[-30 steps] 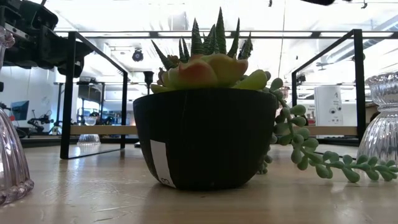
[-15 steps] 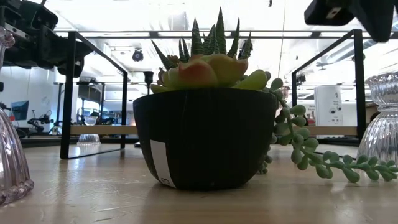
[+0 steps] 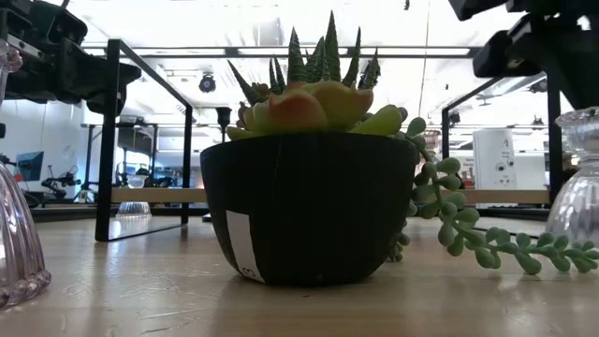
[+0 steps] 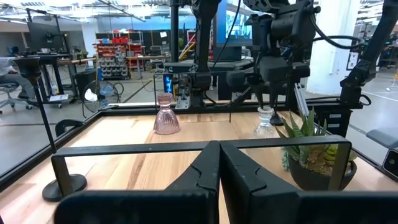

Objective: Pick & Place candle stick holders
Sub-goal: Put the bottom transparent candle holder on the shelf

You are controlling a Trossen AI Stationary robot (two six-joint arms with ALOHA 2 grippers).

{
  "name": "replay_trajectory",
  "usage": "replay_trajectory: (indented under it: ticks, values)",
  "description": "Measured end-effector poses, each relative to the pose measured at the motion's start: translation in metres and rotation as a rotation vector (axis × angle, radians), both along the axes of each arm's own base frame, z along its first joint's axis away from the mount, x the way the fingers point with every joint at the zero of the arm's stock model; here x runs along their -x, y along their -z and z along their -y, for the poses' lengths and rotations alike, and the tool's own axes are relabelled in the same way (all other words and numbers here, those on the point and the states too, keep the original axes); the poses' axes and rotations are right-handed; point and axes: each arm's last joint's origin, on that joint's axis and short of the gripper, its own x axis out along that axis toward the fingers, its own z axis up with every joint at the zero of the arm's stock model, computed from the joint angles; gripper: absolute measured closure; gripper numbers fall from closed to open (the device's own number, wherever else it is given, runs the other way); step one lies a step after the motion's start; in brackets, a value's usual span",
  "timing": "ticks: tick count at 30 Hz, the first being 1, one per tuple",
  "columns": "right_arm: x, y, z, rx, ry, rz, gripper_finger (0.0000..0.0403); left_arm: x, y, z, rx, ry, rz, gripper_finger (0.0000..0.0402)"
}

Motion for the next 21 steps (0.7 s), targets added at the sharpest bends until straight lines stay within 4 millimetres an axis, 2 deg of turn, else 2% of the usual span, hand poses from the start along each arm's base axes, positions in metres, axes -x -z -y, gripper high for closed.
replay_trajectory:
  ticks: [7, 12, 16, 21]
  values:
    - [0.001, 0.000, -0.001, -0.057, 0.009, 0.024, 0.0300, 0.000, 0.000, 0.000, 0.000, 0.000, 0.000, 0.0388]
    - [-0.003, -0.014, -0.002, -0.073, 0.004, 0.069, 0.0307, 0.000, 0.000, 0.000, 0.000, 0.000, 0.000, 0.0388]
    - [-0.006, -0.022, -0.003, -0.054, -0.042, 0.120, 0.0315, 0.000, 0.000, 0.000, 0.000, 0.000, 0.000, 0.0388]
    - [-0.006, -0.020, -0.002, -0.022, -0.184, 0.144, 0.0318, 0.000, 0.000, 0.000, 0.000, 0.001, 0.000, 0.0388]
